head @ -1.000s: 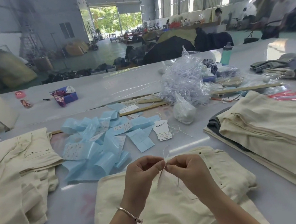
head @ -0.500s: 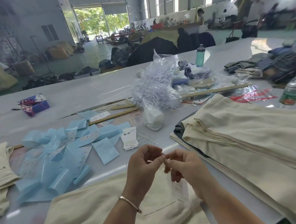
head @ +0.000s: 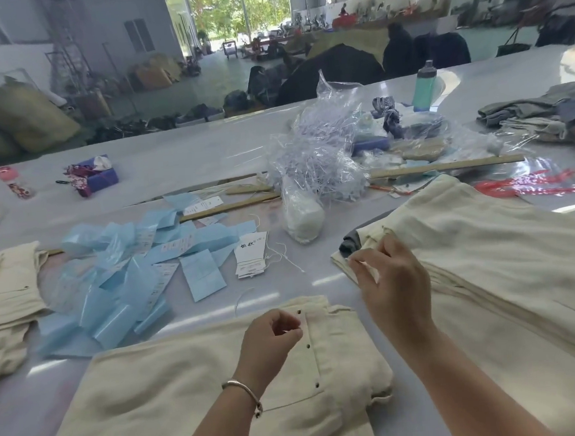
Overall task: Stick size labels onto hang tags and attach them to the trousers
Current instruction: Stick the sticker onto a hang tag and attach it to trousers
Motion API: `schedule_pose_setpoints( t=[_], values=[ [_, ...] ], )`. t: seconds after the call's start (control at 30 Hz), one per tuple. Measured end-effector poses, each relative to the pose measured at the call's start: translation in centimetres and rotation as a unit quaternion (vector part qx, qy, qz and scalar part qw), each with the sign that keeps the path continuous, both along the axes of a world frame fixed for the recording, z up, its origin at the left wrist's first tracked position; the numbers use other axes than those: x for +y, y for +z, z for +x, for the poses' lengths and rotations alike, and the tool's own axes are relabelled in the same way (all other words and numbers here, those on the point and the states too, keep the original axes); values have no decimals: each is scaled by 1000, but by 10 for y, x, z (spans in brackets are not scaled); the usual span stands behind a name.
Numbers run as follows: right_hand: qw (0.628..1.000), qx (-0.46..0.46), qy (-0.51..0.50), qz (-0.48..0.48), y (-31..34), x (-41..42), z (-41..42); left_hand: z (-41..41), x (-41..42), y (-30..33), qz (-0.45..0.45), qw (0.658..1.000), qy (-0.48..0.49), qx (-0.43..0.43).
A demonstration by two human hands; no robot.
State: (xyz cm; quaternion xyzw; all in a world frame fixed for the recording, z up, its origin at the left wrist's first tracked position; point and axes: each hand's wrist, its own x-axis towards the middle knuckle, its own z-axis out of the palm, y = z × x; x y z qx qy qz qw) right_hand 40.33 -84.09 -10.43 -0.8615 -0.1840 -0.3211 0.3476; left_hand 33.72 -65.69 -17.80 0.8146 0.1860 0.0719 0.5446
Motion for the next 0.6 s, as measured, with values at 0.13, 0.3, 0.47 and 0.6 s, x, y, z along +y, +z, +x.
schedule_pose_setpoints(
  t=[0.13, 0.3, 0.47, 0.6],
  values=[
    [999, -8, 48, -9, -11, -4, 15, 9, -14, -15, 51, 997, -45, 21],
    [974, 201, 96, -28, -69, -15, 17, 39, -37, -35, 202, 975, -95, 9],
    [934, 349, 70, -24, -117, -21, 16, 96, -52, -45, 356, 923, -138, 41],
    [922, 384, 39, 37, -128, -16, 27, 123, -54, -52, 475, 859, -154, 111]
  ],
)
